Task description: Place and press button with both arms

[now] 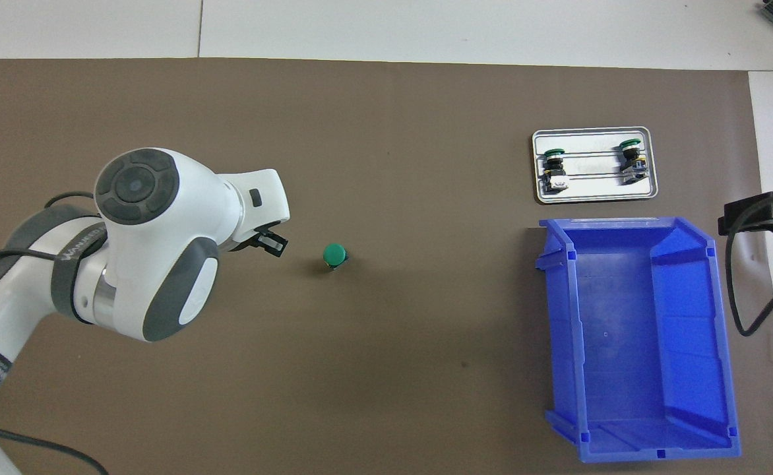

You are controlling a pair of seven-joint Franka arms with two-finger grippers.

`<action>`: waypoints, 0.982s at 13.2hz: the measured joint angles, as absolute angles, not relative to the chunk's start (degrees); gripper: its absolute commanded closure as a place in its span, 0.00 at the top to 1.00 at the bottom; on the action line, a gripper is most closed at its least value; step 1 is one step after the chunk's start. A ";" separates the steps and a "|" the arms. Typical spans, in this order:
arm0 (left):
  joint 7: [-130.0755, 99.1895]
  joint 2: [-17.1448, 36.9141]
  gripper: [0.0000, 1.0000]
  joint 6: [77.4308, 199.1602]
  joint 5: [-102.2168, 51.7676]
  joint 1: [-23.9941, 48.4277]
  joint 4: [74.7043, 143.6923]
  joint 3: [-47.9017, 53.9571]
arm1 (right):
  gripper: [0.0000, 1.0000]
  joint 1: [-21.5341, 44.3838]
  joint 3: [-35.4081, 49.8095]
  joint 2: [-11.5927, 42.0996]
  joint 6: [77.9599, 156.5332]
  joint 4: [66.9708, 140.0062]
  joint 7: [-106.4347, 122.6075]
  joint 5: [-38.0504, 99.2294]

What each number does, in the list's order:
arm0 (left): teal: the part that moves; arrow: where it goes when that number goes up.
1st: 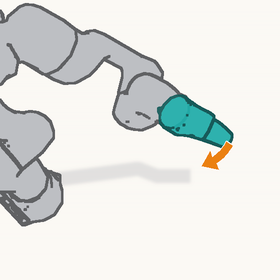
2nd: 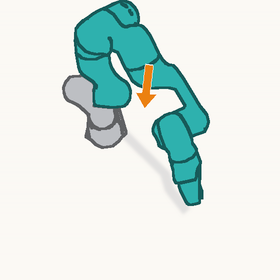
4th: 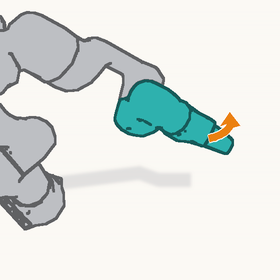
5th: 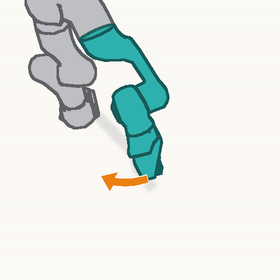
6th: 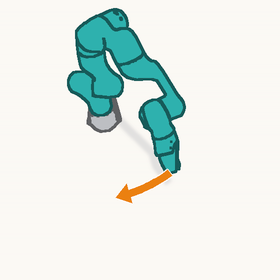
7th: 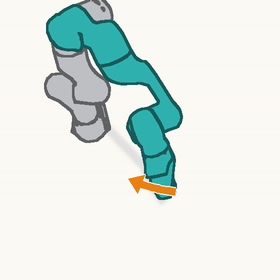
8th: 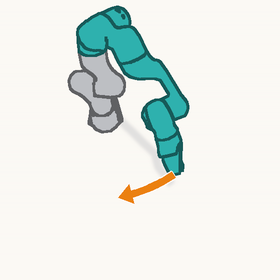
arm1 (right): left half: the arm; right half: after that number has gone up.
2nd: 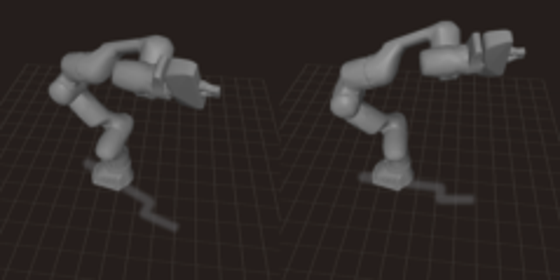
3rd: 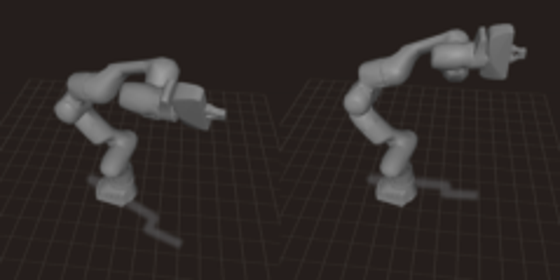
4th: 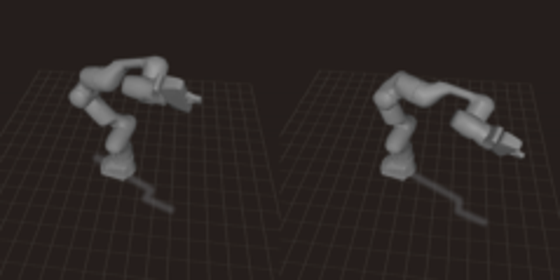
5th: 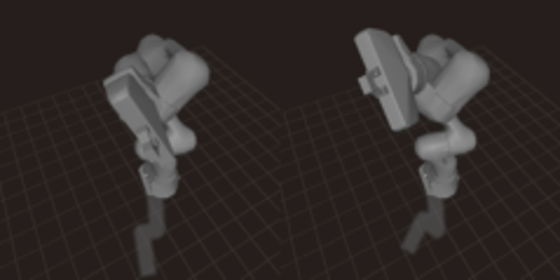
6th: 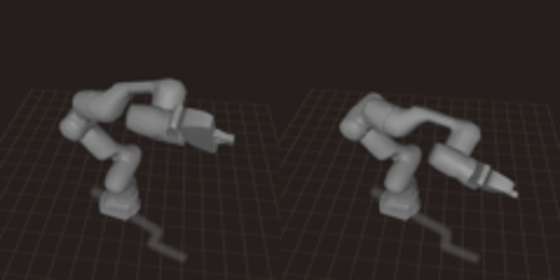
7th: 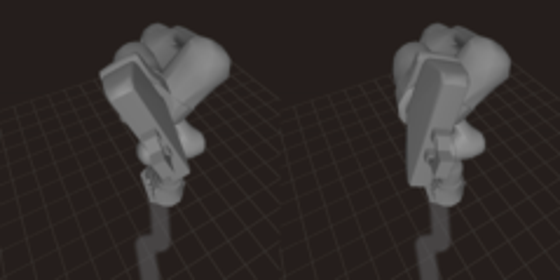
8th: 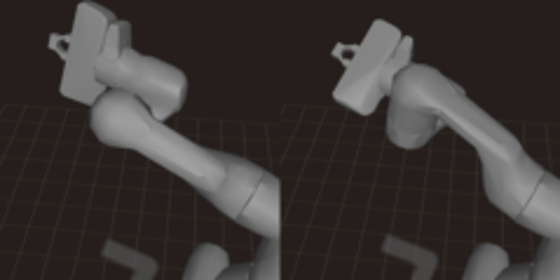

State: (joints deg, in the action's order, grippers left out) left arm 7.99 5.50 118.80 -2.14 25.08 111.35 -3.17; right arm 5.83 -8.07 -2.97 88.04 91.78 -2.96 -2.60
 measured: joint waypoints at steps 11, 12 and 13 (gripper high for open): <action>8.07 -0.88 1.00 103.07 -2.15 5.19 100.37 -3.81 | 1.00 5.83 -8.07 -2.97 88.04 91.78 -2.96 -2.60; 8.07 -0.92 1.00 99.92 -2.16 4.87 97.19 -3.80 | 1.00 5.83 -8.07 -2.97 88.04 91.78 -2.96 -2.60; 8.00 -0.84 1.00 96.68 -2.16 4.75 94.11 -3.81 | 1.00 5.83 -8.07 -2.97 88.04 91.78 -2.96 -2.60</action>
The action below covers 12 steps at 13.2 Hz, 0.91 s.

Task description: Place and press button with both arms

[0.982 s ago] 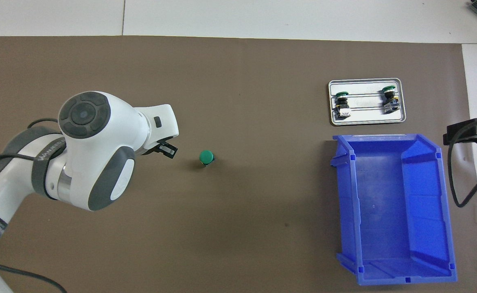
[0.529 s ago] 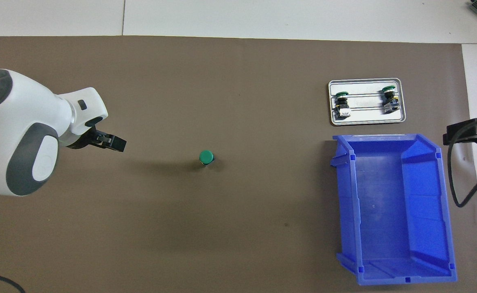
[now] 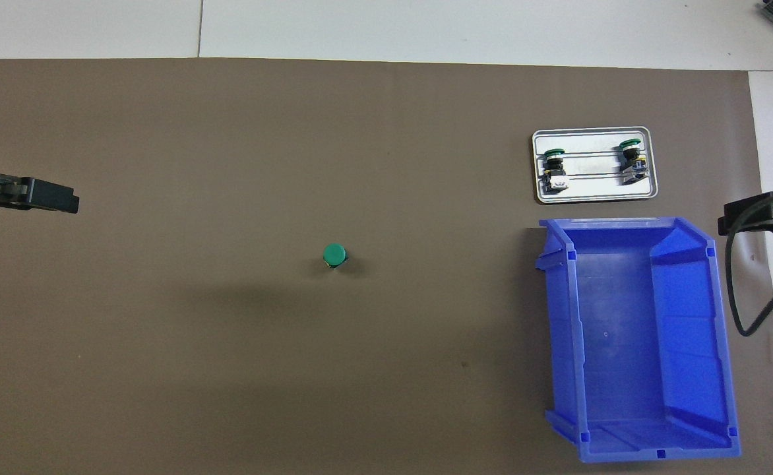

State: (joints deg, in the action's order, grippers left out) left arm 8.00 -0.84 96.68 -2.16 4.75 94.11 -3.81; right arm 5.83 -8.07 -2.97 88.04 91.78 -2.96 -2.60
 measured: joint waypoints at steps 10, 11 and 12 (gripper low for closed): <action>7.59 0.84 1.00 86.09 -2.22 3.93 84.86 -3.77 | 1.00 5.83 -8.07 -2.97 88.04 91.79 -2.96 -2.60; 7.55 0.84 1.00 86.14 -2.22 3.93 85.04 -3.76 | 1.00 5.83 -8.07 -2.97 88.04 91.79 -2.96 -2.60; 7.50 0.84 1.00 86.16 -2.22 3.93 85.11 -3.77 | 1.00 5.83 -8.07 -2.97 88.04 91.79 -2.96 -2.60</action>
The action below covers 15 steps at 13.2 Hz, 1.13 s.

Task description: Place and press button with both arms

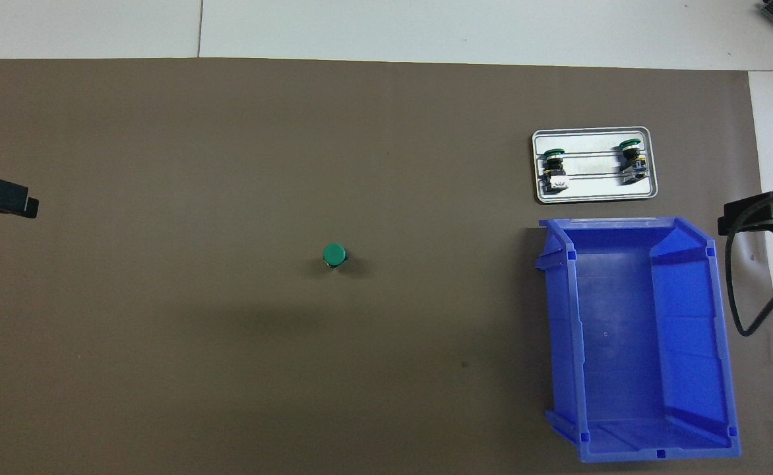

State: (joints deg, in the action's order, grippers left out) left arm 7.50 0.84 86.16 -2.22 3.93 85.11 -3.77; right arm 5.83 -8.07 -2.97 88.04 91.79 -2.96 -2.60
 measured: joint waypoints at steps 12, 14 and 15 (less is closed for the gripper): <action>6.28 0.23 1.00 85.13 -2.25 -0.64 85.07 2.38 | 1.00 5.83 -8.07 -2.97 88.04 91.79 -2.96 -2.60; 5.40 -0.36 1.00 84.28 -2.25 -0.66 85.09 2.51 | 1.00 5.83 -8.07 -2.97 88.04 91.79 -2.96 -2.60; 5.21 -0.62 1.00 84.00 -2.25 -0.66 85.16 2.60 | 1.00 5.83 -8.07 -2.97 88.04 91.79 -2.96 -2.60</action>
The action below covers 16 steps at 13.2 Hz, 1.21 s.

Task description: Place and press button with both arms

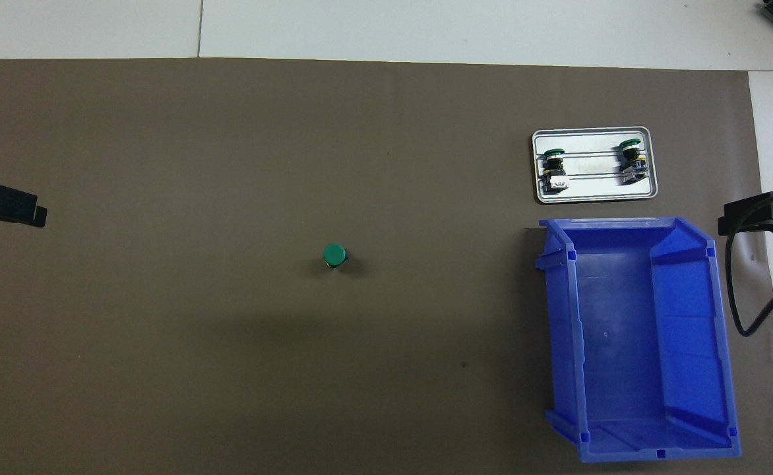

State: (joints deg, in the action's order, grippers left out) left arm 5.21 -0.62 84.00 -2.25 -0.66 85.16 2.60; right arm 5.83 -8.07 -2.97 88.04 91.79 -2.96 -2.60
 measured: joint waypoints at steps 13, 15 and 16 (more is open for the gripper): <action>4.61 -0.85 1.00 83.65 -3.58 -0.66 85.94 2.62 | 1.00 5.83 -8.07 -2.97 87.66 91.82 -2.96 -2.60; 4.61 -0.85 1.00 83.65 -3.69 -0.66 85.95 2.50 | 1.00 5.83 -8.06 -3.05 87.11 91.85 -2.96 -2.57; 4.61 -0.85 1.00 83.65 -3.69 -0.66 86.01 2.41 | 1.00 5.85 -8.05 -3.09 87.24 91.85 -2.96 -1.79</action>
State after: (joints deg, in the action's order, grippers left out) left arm 4.61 -0.85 83.65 -3.69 -0.66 86.01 2.41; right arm 5.85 -8.05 -3.09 87.24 91.85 -2.96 -1.79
